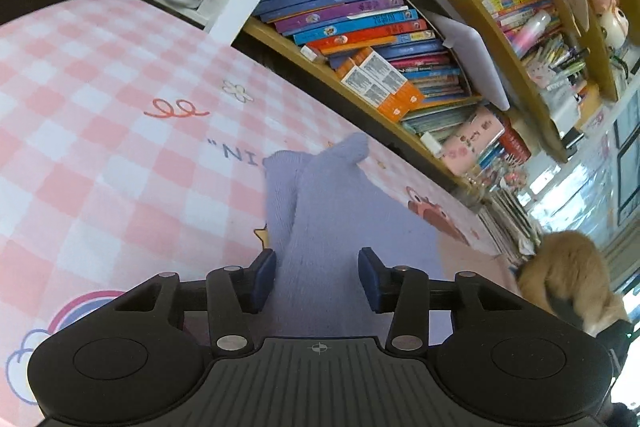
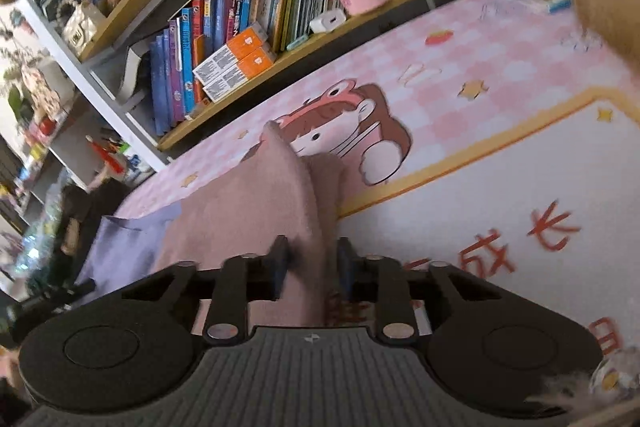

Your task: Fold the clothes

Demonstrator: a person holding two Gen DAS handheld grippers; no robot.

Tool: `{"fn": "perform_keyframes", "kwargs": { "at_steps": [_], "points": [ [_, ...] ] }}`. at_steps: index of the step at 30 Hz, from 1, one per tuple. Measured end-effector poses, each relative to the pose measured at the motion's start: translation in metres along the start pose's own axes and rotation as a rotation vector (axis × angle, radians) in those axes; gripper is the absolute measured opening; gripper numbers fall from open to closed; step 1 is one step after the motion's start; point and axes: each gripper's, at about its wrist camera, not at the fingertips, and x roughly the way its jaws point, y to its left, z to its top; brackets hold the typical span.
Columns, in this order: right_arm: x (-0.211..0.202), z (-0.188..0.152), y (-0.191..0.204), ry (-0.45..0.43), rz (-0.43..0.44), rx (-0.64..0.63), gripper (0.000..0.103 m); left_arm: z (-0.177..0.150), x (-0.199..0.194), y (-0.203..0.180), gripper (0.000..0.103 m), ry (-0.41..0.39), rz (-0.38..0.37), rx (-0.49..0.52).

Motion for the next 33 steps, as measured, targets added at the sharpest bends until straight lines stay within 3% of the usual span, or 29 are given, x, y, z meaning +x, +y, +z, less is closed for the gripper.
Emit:
{"fn": "perform_keyframes", "kwargs": {
  "at_steps": [1,6,11,15,19,23,26,27,30,33],
  "points": [
    [0.001,0.000,0.002,0.003,0.003,0.003,0.018,0.000,0.000,0.002,0.025,0.003,-0.004,-0.013],
    [0.012,0.000,0.021,0.022,0.045,-0.032,0.012,0.003,-0.013,0.015,0.019,-0.035,-0.034,-0.085],
    [0.032,-0.006,0.047,0.071,0.112,-0.082,0.012,0.005,-0.038,0.038,0.019,-0.088,0.034,-0.111],
    [0.037,-0.011,0.057,0.077,0.127,-0.103,0.012,0.003,-0.048,0.040,0.020,-0.083,0.069,-0.075],
    [0.033,-0.010,0.061,0.063,0.092,-0.144,0.019,0.003,-0.057,0.039,0.026,-0.085,0.096,-0.031],
    [0.024,-0.006,0.064,0.032,0.064,-0.191,0.019,0.004,-0.064,0.031,0.027,-0.110,0.103,0.010],
    [0.024,-0.006,0.065,0.045,0.076,-0.207,0.007,0.004,-0.067,0.034,0.020,-0.121,0.105,0.001],
    [0.024,-0.006,0.066,0.039,0.076,-0.211,0.006,0.005,-0.069,0.034,0.007,-0.130,0.096,-0.007],
    [0.010,-0.001,0.070,-0.030,0.134,-0.207,0.005,0.011,-0.083,0.029,0.006,-0.186,0.035,-0.016],
    [0.004,0.002,0.074,-0.061,0.131,-0.228,0.005,0.017,-0.087,0.023,0.006,-0.187,0.063,0.031]
  ]
}}
